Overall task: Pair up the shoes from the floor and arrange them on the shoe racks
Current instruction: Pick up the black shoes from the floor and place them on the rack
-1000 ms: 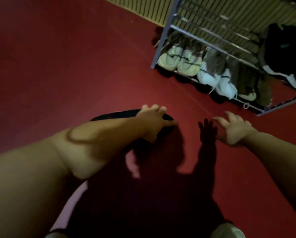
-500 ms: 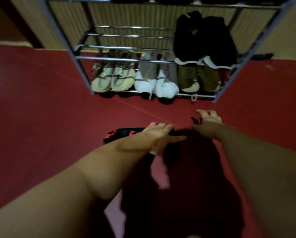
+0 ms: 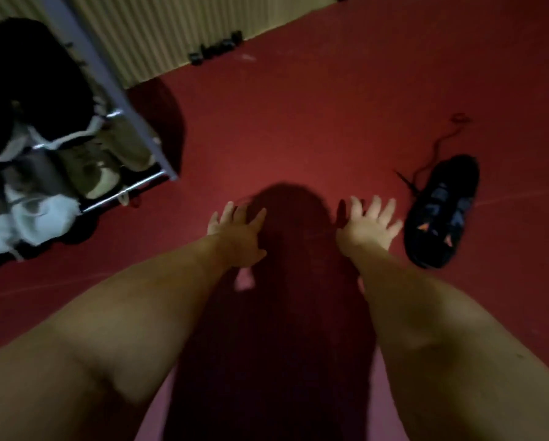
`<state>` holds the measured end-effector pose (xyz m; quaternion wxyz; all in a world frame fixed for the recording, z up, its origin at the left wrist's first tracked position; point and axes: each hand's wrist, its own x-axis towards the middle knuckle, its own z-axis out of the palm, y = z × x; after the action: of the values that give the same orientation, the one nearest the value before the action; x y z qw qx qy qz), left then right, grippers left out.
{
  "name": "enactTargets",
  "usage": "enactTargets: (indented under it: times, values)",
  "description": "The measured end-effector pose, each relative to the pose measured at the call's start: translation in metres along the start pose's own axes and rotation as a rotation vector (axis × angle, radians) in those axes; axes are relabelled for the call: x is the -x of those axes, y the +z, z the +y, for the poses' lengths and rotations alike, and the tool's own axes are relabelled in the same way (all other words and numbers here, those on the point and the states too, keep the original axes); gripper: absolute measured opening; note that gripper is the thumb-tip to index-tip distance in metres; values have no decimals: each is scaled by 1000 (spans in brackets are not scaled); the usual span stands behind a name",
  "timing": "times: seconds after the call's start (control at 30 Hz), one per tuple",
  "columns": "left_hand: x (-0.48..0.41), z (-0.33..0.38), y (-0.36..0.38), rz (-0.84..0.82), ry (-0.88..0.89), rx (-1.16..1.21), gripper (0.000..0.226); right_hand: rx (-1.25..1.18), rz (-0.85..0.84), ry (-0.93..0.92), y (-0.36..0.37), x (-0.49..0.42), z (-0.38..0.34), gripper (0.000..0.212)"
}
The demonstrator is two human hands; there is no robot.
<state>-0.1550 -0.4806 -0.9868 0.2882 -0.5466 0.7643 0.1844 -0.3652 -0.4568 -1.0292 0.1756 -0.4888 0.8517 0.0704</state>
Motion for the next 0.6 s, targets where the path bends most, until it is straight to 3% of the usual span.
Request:
enactTargets:
  times: [0.1,0.23,0.4,0.6]
  values:
    - [-17,34,-6,15,102,-57,84,-2,32,240,-9,-33,49,79]
    - [-30,51,2,20,179,-120,82,-156,-65,464,2,-54,98,91]
    - [-24,43,25,-72,152,-84,81,-189,-60,480,22,-50,105,81]
    - [-10,-5,38,-68,70,2,80,-214,-47,384,40,-13,41,70]
